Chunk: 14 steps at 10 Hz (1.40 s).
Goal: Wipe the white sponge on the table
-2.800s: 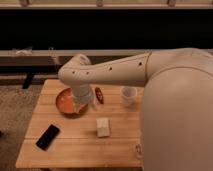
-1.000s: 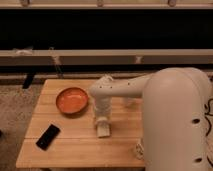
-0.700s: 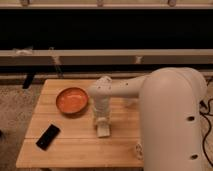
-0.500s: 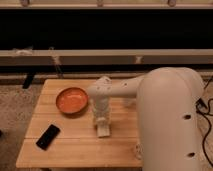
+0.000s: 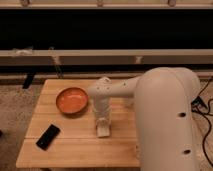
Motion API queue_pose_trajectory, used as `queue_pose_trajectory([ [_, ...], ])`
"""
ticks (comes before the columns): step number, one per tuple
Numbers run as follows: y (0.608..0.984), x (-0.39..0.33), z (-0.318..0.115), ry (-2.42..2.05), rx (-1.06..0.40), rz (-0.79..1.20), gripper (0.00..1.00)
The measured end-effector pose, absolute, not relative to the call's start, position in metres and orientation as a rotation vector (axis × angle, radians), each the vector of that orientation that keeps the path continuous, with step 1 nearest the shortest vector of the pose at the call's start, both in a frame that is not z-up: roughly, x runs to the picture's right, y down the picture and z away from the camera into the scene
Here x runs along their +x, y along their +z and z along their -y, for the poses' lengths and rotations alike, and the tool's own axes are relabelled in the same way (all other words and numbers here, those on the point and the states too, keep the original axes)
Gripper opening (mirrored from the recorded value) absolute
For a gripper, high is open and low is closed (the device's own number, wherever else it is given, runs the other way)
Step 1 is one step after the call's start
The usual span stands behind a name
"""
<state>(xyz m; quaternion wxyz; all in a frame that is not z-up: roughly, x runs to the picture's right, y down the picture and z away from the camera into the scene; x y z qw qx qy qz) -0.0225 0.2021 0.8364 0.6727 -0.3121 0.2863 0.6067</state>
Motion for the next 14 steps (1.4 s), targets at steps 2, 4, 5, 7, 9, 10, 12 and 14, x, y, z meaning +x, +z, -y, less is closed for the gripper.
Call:
queue_pose_trajectory([
  [2,0.836,-0.016,-0.199,1.391,-0.675,-0.648,0.22],
  [4,0.841,-0.004,-0.192,1.436,-0.642,-0.651,0.03],
  [5,0.845,0.002,-0.187,1.459,-0.626,-0.650,0.00],
  [7,0.854,0.010,-0.182,1.486,-0.597,-0.648,0.00],
  [9,0.863,0.012,-0.175,1.505,-0.559,-0.627,0.00],
  [10,0.865,0.011,-0.173,1.506,-0.550,-0.617,0.00],
  [12,0.865,0.009,-0.172,1.505,-0.550,-0.615,0.00],
  [14,0.866,0.008,-0.172,1.503,-0.549,-0.607,0.00],
])
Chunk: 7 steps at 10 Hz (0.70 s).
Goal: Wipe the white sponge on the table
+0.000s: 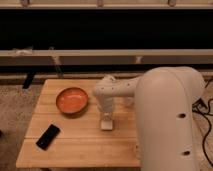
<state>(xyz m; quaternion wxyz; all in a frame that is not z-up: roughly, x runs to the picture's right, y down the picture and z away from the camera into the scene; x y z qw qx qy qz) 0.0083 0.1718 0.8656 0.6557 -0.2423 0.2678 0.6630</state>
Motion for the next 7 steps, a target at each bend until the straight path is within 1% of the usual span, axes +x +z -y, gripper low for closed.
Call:
queue_pose_trajectory([
  [4,0.859,-0.058,-0.166,1.413,-0.596,-0.491,0.00],
  [6,0.852,-0.074,-0.170,1.370,-0.616,-0.462,0.00],
  [7,0.843,-0.083,-0.179,1.325,-0.636,-0.449,0.00],
])
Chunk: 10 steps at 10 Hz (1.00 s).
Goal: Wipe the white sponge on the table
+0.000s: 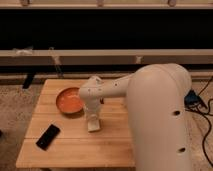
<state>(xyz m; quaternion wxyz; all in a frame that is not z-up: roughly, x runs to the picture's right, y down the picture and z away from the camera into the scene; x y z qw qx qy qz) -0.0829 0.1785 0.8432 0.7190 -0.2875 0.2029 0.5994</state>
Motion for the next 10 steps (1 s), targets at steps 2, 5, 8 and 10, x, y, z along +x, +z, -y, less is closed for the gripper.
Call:
queue_pose_trajectory([
  [2,0.832,-0.087,-0.192,1.270,-0.662,-0.458,0.00],
  [5,0.821,-0.065,-0.202,1.243,-0.671,-0.504,0.00],
  [8,0.821,-0.032,-0.203,1.284,-0.651,-0.554,0.00],
  [10,0.826,-0.016,-0.198,1.319,-0.631,-0.575,0.00],
])
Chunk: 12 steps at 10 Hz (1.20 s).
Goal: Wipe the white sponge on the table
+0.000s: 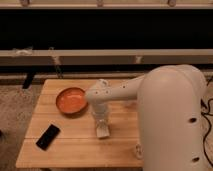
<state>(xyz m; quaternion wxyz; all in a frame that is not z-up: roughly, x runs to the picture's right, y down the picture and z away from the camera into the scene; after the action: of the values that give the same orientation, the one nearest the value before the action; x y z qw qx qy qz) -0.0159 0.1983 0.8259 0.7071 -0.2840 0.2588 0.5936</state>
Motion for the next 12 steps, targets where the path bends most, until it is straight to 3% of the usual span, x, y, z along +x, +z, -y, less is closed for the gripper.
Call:
queue_pose_trajectory([
  [7,0.865,0.004,-0.173,1.345,-0.556,-0.581,0.00],
  [12,0.866,0.000,-0.172,1.334,-0.559,-0.572,0.00],
])
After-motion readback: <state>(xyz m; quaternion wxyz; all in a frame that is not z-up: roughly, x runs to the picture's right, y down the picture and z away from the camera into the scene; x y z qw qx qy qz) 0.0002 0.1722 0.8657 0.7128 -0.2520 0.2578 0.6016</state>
